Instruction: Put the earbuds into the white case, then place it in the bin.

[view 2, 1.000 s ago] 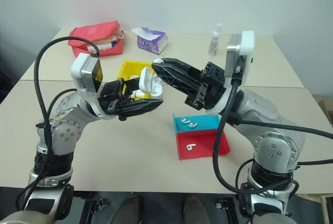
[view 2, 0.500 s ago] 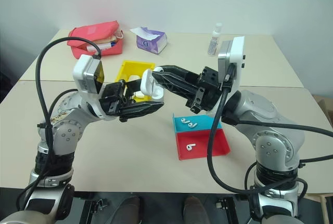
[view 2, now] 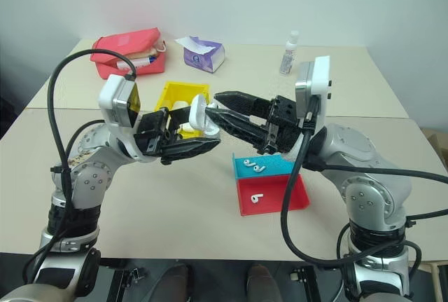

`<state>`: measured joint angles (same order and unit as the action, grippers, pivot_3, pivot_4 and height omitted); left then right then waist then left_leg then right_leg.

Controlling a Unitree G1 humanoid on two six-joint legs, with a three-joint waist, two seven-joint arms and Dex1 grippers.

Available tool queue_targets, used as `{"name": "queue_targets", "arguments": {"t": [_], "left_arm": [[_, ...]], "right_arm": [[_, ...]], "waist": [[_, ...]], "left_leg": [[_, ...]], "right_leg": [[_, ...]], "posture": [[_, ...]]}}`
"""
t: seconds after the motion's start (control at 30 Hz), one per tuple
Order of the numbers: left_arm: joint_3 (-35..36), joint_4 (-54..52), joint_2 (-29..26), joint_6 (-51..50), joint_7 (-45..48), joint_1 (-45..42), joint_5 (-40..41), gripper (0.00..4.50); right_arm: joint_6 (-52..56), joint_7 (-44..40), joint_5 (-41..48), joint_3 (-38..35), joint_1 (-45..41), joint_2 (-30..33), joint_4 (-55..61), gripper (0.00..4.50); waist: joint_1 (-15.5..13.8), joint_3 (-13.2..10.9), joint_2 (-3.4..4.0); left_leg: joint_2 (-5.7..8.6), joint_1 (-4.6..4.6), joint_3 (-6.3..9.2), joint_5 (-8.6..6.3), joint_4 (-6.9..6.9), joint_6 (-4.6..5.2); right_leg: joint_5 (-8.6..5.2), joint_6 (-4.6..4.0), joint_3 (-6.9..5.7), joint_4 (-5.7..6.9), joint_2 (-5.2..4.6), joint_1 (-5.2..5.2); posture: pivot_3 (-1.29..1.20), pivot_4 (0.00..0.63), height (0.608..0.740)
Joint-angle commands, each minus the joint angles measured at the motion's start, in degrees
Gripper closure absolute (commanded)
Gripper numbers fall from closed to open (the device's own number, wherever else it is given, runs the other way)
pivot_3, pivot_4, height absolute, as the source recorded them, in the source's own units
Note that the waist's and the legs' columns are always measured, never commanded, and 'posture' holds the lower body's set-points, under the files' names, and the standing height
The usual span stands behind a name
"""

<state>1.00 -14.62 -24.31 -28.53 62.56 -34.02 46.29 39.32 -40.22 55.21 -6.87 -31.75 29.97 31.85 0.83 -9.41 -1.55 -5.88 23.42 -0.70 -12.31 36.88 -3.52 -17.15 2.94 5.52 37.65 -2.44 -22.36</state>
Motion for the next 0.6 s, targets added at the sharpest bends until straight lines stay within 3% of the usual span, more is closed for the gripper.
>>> {"name": "queue_targets", "arguments": {"t": [0.03, 0.13, 0.4, 0.6], "left_arm": [[0.68, -0.72, 0.38, 2.03, 0.44, -1.82, 0.06, 1.72], [0.78, -0.54, 0.28, 2.23, 0.54, -1.78, 0.05, 1.72], [1.36, -0.93, -0.42, 2.20, 0.39, -1.41, 0.22, 1.72], [1.58, -1.06, -0.38, 2.84, 0.24, -0.63, -0.36, 1.72]], "right_arm": [[-1.04, -0.89, -0.24, 0.53, 0.03, 0.67, 0.84, 0.95], [-1.22, -0.51, -0.60, 0.44, -0.19, 0.87, 0.46, 0.03], [-1.20, -3.52, -0.63, -2.03, -2.92, 5.32, -3.81, 0.03], [-2.69, -14.16, -5.53, 0.61, -6.83, 12.06, -11.37, 0.03]], "waist": [[0.00, 0.00, 0.00], [0.00, 0.00, 0.00], [-0.02, 0.00, 0.00], [-0.04, 0.00, 0.00]], "left_leg": [[0.00, 0.00, 0.00, 0.00, 0.00, 0.00], [0.00, 0.01, 0.00, 0.00, 0.00, 0.00], [0.00, 0.02, -0.01, 0.00, 0.00, 0.00], [0.00, 0.01, -0.01, 0.00, 0.00, 0.00]], "right_leg": [[0.00, 0.00, 0.00, 0.00, 0.00, 0.00], [0.00, 0.00, 0.00, -0.01, 0.00, 0.00], [0.00, 0.00, 0.00, -0.02, 0.00, 0.00], [0.00, 0.00, 0.00, -0.05, -0.01, 0.01]], "posture": [[0.00, 0.150, 0.740], [0.00, 0.150, 0.740], [0.00, 0.150, 0.740], [0.00, 0.150, 0.740]]}}
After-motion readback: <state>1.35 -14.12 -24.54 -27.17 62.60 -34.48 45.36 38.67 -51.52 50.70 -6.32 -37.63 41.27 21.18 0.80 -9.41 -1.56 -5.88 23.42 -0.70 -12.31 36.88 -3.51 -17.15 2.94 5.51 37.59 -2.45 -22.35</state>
